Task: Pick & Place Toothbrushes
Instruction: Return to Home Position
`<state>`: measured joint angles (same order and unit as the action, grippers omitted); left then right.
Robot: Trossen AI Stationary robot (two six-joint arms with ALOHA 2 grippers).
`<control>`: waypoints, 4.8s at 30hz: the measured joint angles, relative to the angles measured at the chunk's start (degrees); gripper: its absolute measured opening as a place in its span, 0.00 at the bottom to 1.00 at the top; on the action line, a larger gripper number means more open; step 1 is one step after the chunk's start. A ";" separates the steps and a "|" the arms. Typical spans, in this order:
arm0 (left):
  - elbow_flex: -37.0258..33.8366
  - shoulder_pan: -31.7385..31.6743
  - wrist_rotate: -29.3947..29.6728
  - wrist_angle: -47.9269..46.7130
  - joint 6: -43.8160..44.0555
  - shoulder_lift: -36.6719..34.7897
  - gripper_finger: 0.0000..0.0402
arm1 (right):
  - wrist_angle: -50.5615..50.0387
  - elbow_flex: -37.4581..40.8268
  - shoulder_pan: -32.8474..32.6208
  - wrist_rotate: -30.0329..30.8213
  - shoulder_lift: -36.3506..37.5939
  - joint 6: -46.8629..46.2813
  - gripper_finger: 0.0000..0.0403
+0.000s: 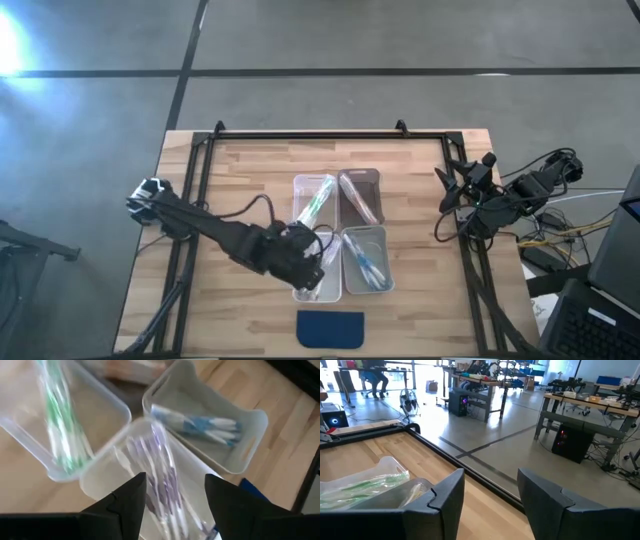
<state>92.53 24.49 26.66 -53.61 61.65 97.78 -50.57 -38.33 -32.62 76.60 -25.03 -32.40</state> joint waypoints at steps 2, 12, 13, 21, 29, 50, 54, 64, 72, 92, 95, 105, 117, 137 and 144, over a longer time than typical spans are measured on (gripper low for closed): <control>0.00 0.02 1.87 -0.51 -2.90 -1.28 0.51 | 0.07 0.00 0.01 0.03 -0.09 0.00 0.41; 0.00 0.04 13.56 -0.61 -23.37 -4.14 0.45 | 1.33 0.00 0.02 -0.07 -0.65 0.00 0.25; -0.04 0.04 14.56 -0.60 -25.62 -4.20 0.43 | 1.83 0.00 0.00 -0.25 -0.78 0.00 0.23; -10.73 -0.28 15.73 10.71 -40.48 -8.65 0.25 | 6.75 0.00 0.01 -3.26 -4.53 3.92 0.08; -38.46 -0.87 12.77 38.10 -50.26 -27.40 0.08 | 12.77 -0.07 0.04 -3.65 -9.21 7.25 0.02; -78.70 -11.04 -3.99 66.07 -74.08 -65.66 0.01 | 32.52 7.42 13.64 -37.06 -3.50 29.93 0.02; -79.79 -14.50 -7.79 66.00 -76.56 -67.19 0.01 | 38.09 10.91 18.83 -46.53 0.02 34.60 0.02; -82.66 -25.48 -22.02 66.54 -77.39 -67.72 0.01 | 38.14 16.01 33.91 -63.26 5.72 34.09 0.02; -86.14 -30.16 -21.90 70.04 -77.41 -67.82 0.01 | 41.08 21.33 43.44 -68.74 6.27 34.05 0.02; -86.38 -30.16 -19.81 66.30 -76.85 -67.72 0.03 | 41.38 28.17 46.66 -69.16 6.16 29.33 0.02; -86.38 -30.16 -19.79 66.30 -76.85 -67.72 0.03 | 41.38 28.28 46.66 -69.16 6.16 29.81 0.02; -88.30 -30.05 -19.75 66.03 -76.85 -73.36 0.03 | 41.45 28.28 43.71 -68.98 6.72 29.57 0.02; -91.90 -29.79 -20.01 55.21 -76.52 -85.49 0.03 | 41.55 30.29 35.46 -69.03 9.62 29.57 0.02; -92.09 -24.45 -19.59 56.07 -76.41 -97.77 0.03 | 44.21 35.08 33.21 -69.08 24.26 29.55 0.02; -92.09 -24.35 -19.66 55.94 -76.41 -97.34 0.03 | 45.13 35.04 33.22 -69.00 24.07 29.43 0.02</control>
<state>0.45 0.14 7.01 2.33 -14.76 0.45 -5.45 -3.29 0.60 7.60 -0.96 -2.98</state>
